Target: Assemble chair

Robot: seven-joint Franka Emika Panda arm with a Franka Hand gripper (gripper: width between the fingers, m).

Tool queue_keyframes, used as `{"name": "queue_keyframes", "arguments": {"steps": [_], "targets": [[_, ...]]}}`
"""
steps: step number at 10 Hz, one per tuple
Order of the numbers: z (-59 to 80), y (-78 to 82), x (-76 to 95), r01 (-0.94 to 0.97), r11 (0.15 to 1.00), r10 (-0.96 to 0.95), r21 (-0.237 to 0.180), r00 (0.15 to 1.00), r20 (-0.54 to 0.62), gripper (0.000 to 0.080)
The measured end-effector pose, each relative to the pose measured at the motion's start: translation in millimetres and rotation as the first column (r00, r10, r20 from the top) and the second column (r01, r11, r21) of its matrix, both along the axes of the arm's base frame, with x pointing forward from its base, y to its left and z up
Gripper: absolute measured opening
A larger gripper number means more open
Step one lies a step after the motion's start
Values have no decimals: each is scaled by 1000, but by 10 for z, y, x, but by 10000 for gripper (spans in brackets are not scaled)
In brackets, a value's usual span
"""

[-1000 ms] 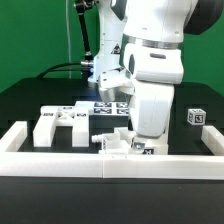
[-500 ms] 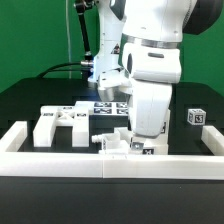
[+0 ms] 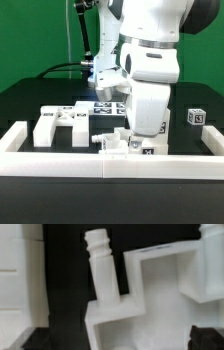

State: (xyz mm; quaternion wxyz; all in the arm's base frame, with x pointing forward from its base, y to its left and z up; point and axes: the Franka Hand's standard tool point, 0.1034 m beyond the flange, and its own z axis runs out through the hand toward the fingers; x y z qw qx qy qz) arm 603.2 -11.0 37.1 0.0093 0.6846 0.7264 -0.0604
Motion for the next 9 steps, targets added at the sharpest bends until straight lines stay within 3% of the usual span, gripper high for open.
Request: {"name": "queue_keyframes", "arguments": {"steps": [1, 9], "targets": [[-2, -54, -7, -6, 1000, 6, 1, 1000, -4, 649], [-72, -45, -29, 13, 1000, -13, 1, 1000, -12, 649]]}}
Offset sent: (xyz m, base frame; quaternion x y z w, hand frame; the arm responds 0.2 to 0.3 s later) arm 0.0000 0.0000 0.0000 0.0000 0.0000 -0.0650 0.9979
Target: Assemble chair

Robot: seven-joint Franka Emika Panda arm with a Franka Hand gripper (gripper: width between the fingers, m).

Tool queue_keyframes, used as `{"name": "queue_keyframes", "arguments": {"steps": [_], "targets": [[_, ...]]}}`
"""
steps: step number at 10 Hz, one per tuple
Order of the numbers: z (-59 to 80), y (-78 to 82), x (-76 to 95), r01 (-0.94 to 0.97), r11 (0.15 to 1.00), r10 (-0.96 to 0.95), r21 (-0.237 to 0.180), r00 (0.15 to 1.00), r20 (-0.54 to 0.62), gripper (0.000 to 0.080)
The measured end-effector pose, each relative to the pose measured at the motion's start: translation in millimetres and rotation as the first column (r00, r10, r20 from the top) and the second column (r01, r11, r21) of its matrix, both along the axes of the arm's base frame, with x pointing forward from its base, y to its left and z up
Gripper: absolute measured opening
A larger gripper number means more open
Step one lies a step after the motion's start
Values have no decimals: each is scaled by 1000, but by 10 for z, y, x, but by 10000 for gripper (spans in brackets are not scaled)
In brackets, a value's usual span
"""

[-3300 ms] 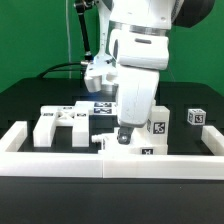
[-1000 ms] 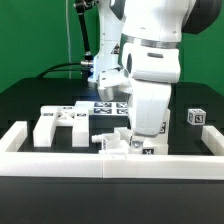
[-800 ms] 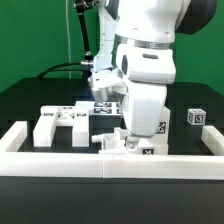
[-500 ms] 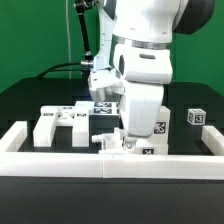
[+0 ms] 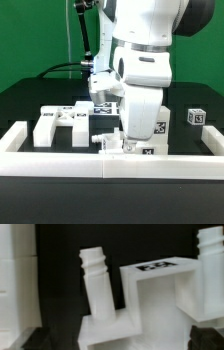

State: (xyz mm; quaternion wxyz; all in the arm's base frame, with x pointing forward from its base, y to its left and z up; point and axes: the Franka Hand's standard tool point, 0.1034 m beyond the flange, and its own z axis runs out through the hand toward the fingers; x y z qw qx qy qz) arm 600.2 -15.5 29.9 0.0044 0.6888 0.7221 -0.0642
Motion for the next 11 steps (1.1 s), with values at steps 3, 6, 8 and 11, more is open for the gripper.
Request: {"name": "queue_keyframes", "arguments": {"steps": [3, 6, 8, 11], "targets": [[-115, -13, -58, 3, 1000, -3, 0, 1000, -18, 649], [-165, -37, -85, 6, 1000, -6, -1, 1000, -27, 649], [-165, -44, -85, 7, 1000, -7, -1, 1000, -27, 559], [-163, -55, -82, 9, 1000, -9, -2, 1000, -26, 333]]}}
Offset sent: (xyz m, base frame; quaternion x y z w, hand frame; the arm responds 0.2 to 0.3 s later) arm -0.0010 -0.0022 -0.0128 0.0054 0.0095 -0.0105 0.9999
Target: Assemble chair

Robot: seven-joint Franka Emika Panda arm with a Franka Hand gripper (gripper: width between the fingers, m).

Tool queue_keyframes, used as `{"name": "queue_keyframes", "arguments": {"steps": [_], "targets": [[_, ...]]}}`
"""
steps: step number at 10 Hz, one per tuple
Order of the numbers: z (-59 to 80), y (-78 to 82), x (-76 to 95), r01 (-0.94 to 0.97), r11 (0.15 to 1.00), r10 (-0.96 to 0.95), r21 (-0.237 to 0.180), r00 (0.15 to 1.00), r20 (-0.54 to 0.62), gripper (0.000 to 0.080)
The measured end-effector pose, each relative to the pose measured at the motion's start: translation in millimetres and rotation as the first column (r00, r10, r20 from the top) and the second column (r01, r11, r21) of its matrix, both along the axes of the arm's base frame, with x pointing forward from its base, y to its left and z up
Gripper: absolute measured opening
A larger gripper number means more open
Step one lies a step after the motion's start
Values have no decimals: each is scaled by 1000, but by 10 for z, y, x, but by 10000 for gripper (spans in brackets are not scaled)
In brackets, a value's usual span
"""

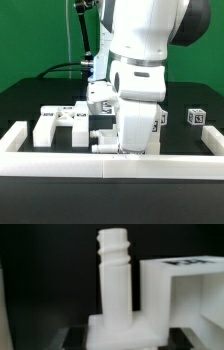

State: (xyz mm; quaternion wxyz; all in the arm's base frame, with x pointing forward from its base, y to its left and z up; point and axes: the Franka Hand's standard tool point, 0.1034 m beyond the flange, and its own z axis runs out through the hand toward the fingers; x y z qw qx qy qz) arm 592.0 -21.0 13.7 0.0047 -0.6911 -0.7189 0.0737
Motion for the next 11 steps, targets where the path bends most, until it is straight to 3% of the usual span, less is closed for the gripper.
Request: {"name": "queue_keyframes", "arguments": {"steps": [4, 6, 9, 11], "targets": [[24, -45, 8, 40, 999, -40, -6, 999, 17, 333], [182, -125, 36, 76, 997, -75, -11, 996, 50, 333], [474, -120, 106, 116, 993, -115, -5, 989, 91, 333], [431, -131, 87, 117, 993, -116, -7, 990, 84, 334]]}}
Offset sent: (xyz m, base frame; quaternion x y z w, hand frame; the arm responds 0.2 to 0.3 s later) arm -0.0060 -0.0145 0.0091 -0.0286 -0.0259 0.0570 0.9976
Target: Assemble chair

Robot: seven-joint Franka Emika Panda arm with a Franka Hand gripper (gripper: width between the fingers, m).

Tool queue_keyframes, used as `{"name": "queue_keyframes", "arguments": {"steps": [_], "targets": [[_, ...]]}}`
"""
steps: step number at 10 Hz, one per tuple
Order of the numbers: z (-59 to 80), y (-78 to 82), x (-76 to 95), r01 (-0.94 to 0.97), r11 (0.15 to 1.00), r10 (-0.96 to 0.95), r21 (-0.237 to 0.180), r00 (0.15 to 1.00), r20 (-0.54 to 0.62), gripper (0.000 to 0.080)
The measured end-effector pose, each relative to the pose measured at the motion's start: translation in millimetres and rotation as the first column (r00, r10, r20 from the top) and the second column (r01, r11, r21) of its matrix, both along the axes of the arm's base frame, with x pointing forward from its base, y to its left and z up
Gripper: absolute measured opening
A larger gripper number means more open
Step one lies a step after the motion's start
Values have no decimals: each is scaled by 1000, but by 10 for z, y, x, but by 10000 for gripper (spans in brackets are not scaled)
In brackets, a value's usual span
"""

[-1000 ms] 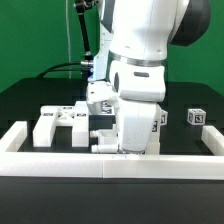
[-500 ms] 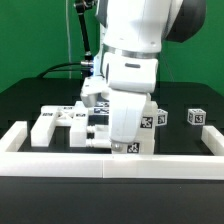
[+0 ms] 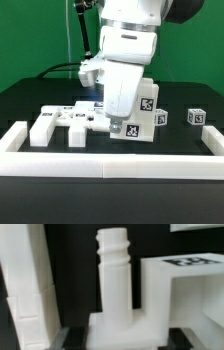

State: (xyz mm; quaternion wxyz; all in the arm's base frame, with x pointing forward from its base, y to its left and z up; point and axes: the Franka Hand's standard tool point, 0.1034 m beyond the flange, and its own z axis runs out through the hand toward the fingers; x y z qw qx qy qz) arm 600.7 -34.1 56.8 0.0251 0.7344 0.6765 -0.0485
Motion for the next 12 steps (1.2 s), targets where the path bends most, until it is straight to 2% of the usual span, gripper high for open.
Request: {"name": "queue_keyframes", "arguments": {"steps": [4, 5, 7, 12], "targets": [[-13, -15, -7, 2, 1000, -2, 0, 1000, -2, 334], [-12, -77, -10, 3, 1000, -3, 2, 1000, -3, 334], [45, -94, 22, 10, 1000, -10, 0, 1000, 6, 334], [14, -172, 1, 19, 1000, -19, 0, 1000, 1, 334]]}}
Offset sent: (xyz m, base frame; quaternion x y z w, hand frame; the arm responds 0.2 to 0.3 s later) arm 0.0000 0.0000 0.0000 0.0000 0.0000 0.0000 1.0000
